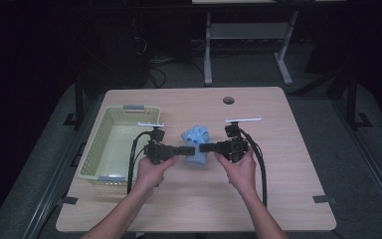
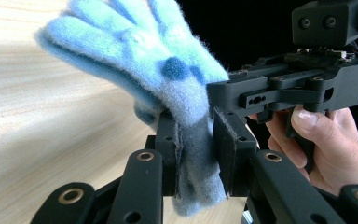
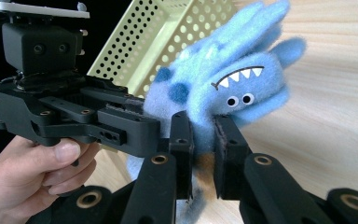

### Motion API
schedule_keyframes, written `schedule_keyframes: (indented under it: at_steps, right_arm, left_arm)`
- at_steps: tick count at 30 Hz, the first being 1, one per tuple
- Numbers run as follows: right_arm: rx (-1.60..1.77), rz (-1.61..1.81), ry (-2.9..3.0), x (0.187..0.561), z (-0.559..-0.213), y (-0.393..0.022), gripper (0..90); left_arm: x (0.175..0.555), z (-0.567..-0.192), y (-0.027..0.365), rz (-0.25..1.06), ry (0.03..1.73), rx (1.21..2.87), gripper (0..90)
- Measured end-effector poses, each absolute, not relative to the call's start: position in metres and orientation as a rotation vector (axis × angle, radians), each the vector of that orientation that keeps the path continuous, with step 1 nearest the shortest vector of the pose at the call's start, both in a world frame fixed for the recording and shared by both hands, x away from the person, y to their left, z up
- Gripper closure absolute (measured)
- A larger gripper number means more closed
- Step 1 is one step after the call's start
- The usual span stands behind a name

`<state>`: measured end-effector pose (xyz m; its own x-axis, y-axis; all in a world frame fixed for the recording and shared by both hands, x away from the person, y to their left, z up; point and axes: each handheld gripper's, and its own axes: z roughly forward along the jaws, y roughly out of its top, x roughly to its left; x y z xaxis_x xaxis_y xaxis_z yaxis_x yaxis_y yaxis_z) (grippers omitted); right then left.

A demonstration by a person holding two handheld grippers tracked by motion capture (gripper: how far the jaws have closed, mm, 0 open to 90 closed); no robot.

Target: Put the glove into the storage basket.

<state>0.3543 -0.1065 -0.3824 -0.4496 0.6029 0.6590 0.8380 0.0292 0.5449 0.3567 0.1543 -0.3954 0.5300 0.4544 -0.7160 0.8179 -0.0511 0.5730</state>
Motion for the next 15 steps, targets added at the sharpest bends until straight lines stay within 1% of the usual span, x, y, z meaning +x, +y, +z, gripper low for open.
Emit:
schedule_keyframes:
  at_steps: [15]
  right_arm:
    - [-1.417,-1.408,-2.061,0.362,-0.370,-0.082,79.7]
  left_arm:
    - [0.357,-0.383,0.183,-0.381,1.071,1.672,71.9]
